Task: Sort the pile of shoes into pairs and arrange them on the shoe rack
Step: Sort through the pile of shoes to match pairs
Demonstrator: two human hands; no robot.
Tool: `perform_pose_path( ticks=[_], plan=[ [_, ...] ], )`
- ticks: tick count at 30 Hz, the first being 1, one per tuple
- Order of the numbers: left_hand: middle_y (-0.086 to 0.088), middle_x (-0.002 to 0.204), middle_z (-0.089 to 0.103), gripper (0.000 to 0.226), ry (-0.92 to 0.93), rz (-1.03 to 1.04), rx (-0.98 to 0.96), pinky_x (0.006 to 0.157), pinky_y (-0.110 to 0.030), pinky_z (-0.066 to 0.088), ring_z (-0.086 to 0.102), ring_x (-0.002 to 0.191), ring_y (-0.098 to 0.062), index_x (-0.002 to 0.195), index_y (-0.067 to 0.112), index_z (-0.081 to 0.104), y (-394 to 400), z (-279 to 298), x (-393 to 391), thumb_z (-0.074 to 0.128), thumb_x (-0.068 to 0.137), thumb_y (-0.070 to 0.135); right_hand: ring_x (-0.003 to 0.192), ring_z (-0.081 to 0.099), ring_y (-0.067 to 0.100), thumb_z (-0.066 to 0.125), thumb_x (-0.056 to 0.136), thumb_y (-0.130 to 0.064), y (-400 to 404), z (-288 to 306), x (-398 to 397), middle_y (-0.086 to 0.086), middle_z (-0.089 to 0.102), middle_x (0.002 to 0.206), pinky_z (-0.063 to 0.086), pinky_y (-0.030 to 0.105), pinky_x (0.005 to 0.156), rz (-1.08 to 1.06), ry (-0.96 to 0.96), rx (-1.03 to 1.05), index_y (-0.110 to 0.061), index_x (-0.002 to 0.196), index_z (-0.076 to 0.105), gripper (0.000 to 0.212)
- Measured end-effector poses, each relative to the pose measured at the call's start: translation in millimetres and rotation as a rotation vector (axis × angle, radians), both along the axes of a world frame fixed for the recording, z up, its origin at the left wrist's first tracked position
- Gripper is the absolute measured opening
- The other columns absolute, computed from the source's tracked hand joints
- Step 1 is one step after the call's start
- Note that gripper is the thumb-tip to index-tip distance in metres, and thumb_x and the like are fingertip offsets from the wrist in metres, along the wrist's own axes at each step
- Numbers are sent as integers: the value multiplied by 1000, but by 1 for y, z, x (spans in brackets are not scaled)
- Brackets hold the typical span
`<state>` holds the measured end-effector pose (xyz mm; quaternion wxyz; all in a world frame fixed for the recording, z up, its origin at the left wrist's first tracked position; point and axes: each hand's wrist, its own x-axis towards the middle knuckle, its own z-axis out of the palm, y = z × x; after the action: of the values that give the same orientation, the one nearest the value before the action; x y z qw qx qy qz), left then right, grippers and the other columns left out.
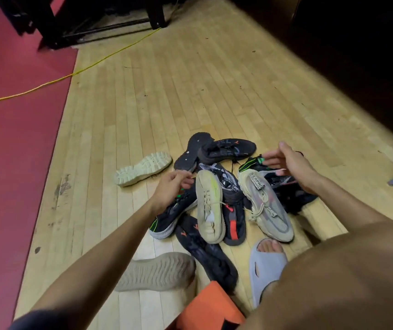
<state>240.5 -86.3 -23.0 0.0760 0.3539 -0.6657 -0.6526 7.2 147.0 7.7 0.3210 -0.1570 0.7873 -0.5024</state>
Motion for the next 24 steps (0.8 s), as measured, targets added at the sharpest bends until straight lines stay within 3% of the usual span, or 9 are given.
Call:
perform_pose_path(
  ticks=[4, 12, 16, 20, 24],
  plan=[
    [-5, 87, 69, 23, -44, 79, 49, 67, -23, 43, 54, 70, -12, 101, 4, 68, 4, -41, 51, 55, 98, 22, 99, 68, 16, 21, 105, -51, -6, -19, 16, 6, 74, 107, 48, 25, 73, 84, -45, 24, -23, 101, 72, 58],
    [0, 82, 66, 21, -92, 109, 5, 71, -28, 47, 57, 75, -13, 91, 15, 70, 5, -85, 119, 58, 95, 31, 99, 66, 22, 25, 107, -46, -25, -51, 53, 13, 73, 108, 48, 29, 75, 238, -98, 97, -11, 113, 70, 58],
    [7, 86, 72, 12, -180, 78, -132, 68, -14, 49, 65, 76, -2, 89, 25, 68, 9, -97, 144, 65, 89, 36, 106, 66, 15, 24, 106, -49, -36, -70, 74, 1, 73, 110, 49, 34, 92, 376, -111, 193, -23, 111, 71, 54],
    [11, 94, 70, 25, -322, -40, -279, 74, -17, 50, 64, 81, -1, 97, 27, 64, 11, -118, 171, 68, 83, 48, 109, 64, 9, 27, 104, -53, -47, -86, 94, -6, 72, 113, 50, 30, 92, 489, -144, 216, -30, 112, 69, 48],
    [14, 97, 69, 26, -398, -41, -292, 76, -18, 50, 65, 87, -1, 98, 34, 62, 11, -136, 182, 69, 81, 53, 108, 64, 4, 29, 103, -55, -58, -89, 106, -9, 71, 113, 50, 28, 90, 539, -131, 215, -34, 114, 68, 46]
  ],
)
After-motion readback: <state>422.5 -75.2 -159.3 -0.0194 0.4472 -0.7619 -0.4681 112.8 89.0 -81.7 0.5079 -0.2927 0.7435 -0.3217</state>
